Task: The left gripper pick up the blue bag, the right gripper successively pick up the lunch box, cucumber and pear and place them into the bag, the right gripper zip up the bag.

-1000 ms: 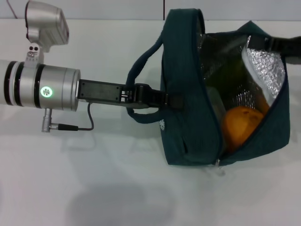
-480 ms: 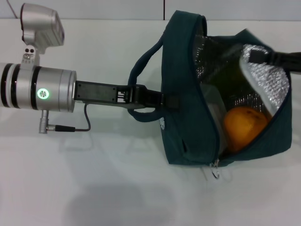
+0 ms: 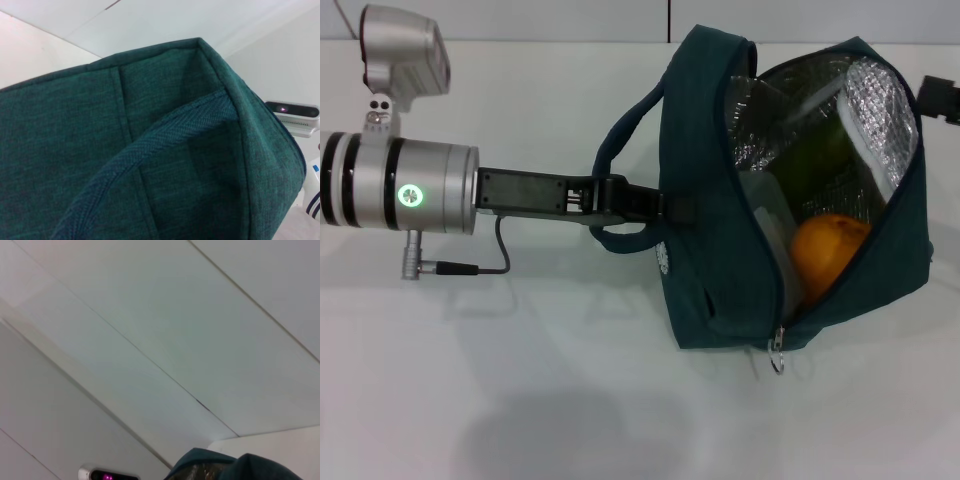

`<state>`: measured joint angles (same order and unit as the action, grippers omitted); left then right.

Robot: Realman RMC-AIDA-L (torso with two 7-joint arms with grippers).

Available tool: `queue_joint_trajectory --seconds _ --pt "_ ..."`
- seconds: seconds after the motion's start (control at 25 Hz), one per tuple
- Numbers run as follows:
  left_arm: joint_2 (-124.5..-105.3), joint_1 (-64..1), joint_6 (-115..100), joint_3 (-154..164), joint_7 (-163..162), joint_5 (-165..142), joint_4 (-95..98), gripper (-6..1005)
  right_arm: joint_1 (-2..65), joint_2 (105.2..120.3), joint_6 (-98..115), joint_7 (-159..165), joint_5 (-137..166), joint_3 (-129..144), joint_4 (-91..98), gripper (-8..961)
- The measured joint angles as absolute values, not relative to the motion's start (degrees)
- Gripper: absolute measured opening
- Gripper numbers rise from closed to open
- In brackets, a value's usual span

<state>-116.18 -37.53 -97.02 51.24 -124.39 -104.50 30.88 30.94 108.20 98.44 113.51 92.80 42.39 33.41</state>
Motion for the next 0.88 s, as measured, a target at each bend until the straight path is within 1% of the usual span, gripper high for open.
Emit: queue_joint_trajectory --seconds 0.2,0.4,0.52,0.64,0.72,0.84,0.88 --pt "-116.02 -37.52 -97.01 51.24 -124.49 -104.43 30.95 123 30.09 107.08 101.81 113.25 92.60 39.95 33.44 673" --pt "-115.83 -37.53 -96.59 51.18 -124.43 -104.24 30.95 127 30.06 106.74 117.34 105.16 90.99 35.33 33.46 757" --pt "-115.64 -37.44 -95.96 51.15 -124.32 -104.07 30.77 130 29.94 106.83 123.45 101.07 89.73 39.23 35.04 742" --pt "-115.63 -37.32 -95.77 51.15 -124.32 -104.01 30.72 132 29.33 107.02 123.23 96.69 90.15 46.95 36.58 729" --pt "-115.67 -37.51 -95.57 51.15 -124.41 -104.00 30.59 134 29.66 107.47 122.86 94.98 91.42 50.57 36.37 722" --pt "-115.74 -37.70 -95.50 51.09 -124.53 -103.95 30.56 136 31.03 109.26 121.91 93.37 96.07 54.07 36.31 712" --pt "-115.76 -37.73 -95.50 51.02 -124.57 -103.94 30.57 137 31.56 110.29 120.75 92.70 99.34 54.51 36.28 709"
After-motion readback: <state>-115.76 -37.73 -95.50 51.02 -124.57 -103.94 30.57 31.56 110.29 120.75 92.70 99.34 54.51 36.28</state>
